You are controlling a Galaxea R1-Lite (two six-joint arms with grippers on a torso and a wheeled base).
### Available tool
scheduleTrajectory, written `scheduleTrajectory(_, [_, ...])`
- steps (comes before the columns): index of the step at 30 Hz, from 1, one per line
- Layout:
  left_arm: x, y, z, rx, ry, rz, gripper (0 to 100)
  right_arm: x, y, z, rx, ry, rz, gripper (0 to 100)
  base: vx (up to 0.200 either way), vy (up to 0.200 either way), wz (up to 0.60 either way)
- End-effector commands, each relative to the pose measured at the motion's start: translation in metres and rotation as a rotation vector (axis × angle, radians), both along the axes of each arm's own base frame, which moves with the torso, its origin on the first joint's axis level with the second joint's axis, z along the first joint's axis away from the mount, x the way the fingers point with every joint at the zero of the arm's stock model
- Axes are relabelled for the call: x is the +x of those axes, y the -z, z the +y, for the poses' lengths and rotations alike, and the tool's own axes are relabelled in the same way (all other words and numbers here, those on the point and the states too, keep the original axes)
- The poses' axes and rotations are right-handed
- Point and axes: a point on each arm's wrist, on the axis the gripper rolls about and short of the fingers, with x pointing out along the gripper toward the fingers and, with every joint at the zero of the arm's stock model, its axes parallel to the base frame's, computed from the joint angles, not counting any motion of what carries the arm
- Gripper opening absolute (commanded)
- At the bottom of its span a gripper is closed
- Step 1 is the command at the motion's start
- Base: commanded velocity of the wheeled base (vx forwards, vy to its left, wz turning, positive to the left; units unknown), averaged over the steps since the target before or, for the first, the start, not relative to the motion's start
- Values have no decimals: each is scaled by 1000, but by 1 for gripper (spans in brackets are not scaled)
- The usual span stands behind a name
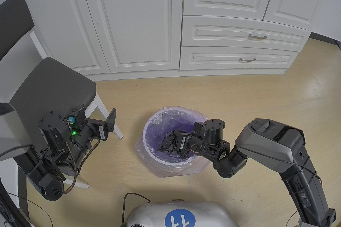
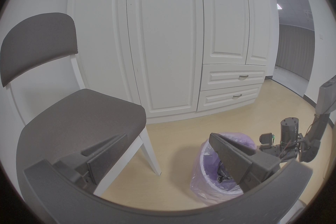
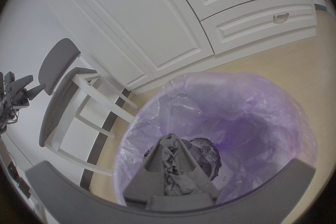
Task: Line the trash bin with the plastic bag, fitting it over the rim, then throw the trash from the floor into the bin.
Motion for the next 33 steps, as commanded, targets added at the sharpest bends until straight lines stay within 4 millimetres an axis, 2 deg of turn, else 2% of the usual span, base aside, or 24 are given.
scheduleTrajectory(1, [2,5,0,6,-2,15,100,-7,12,12,-7,-25,13,0,0,0,0])
scheduleTrajectory(6, [3,7,-1,11,-2,23,100,-20,-3,28,59,-44,30,0,0,0,0])
scheduleTrajectory(9, [3,7,-1,11,-2,23,100,-21,-4,33,65,-25,23,0,0,0,0])
scheduleTrajectory(15, [4,4,1,6,-11,12,100,-1,-18,15,78,36,-16,0,0,0,0])
scheduleTrajectory(22, [6,6,4,11,-20,19,100,-1,2,17,44,31,2,0,0,0,0])
scheduleTrajectory(23, [6,6,4,11,-20,19,100,-1,2,17,37,31,-1,100,0,0,0])
scheduleTrajectory(33, [6,6,3,10,-20,17,100,-3,-19,10,82,31,-79,100,0,0,0])
